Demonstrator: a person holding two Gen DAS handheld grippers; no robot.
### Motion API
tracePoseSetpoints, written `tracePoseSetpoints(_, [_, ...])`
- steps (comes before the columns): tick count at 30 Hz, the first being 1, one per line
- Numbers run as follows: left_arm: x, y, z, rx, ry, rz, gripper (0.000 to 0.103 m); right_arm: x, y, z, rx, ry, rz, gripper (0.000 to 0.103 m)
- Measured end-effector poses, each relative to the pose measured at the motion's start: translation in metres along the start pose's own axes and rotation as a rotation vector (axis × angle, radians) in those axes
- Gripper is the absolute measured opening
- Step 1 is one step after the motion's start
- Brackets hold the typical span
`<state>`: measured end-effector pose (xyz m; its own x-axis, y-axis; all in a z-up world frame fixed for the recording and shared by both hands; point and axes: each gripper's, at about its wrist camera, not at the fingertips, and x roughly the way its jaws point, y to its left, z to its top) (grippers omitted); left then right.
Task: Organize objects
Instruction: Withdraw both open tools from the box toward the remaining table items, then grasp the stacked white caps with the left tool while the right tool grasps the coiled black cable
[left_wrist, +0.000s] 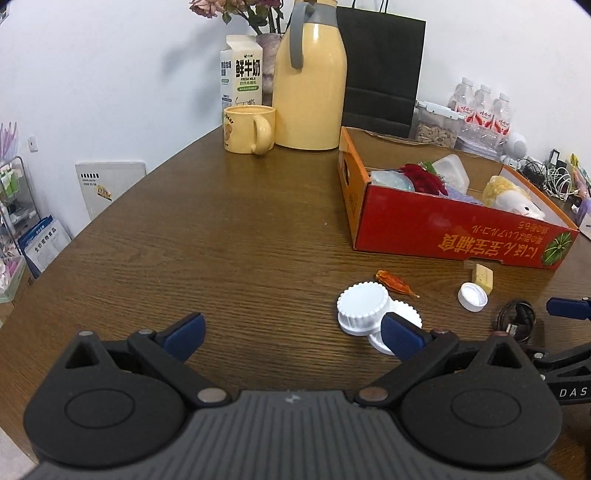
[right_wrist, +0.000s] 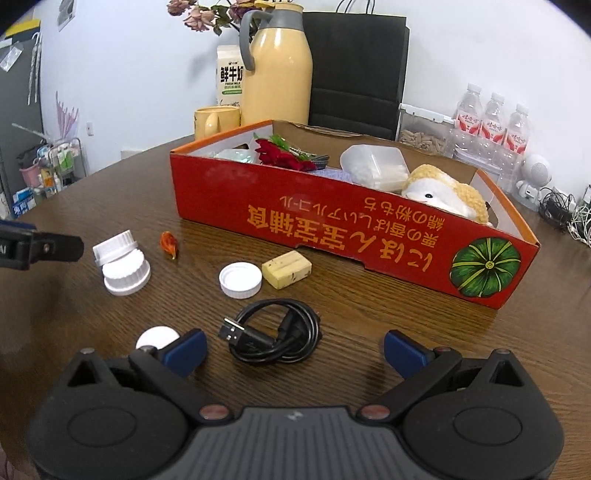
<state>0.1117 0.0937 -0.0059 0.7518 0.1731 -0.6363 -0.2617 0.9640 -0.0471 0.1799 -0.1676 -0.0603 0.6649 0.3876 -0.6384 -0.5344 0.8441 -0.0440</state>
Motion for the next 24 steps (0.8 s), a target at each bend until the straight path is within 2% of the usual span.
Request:
tracePoseSetpoints(3, [0.003,-0.001,0.0,-0.002,0.005,-0.011,0.103,-0.001,-0.001,-0.001,0.017,-0.014,0.034,0.085])
tracePoseSetpoints(6, [0.008,-0.004,0.001,-0.001,0.013,-0.028,0.103,-0.001,-0.003,-0.001,0.032,-0.021,0.045,0.082])
tracePoseSetpoints(10, [0.016,-0.008,0.006,-0.013,0.022,-0.058,0.103,-0.003,-0.004,-0.002,0.041,-0.036,0.053,0.06])
tracePoseSetpoints(11, [0.018,-0.009,0.007,-0.017,0.021,-0.065,0.103,-0.004,-0.004,-0.001,0.04,-0.04,0.055,0.059])
tracePoseSetpoints(18, [0.031,-0.012,0.014,-0.087,0.041,-0.102,0.102,-0.004,-0.005,-0.001,0.046,-0.044,0.059,0.058])
tracePoseSetpoints(22, [0.034,-0.014,0.014,-0.105,0.053,-0.124,0.097,-0.004,-0.006,-0.001,0.051,-0.044,0.058,0.058])
tracePoseSetpoints(24, [0.037,-0.015,0.013,-0.113,0.066,-0.137,0.089,-0.004,-0.006,-0.001,0.05,-0.044,0.058,0.058])
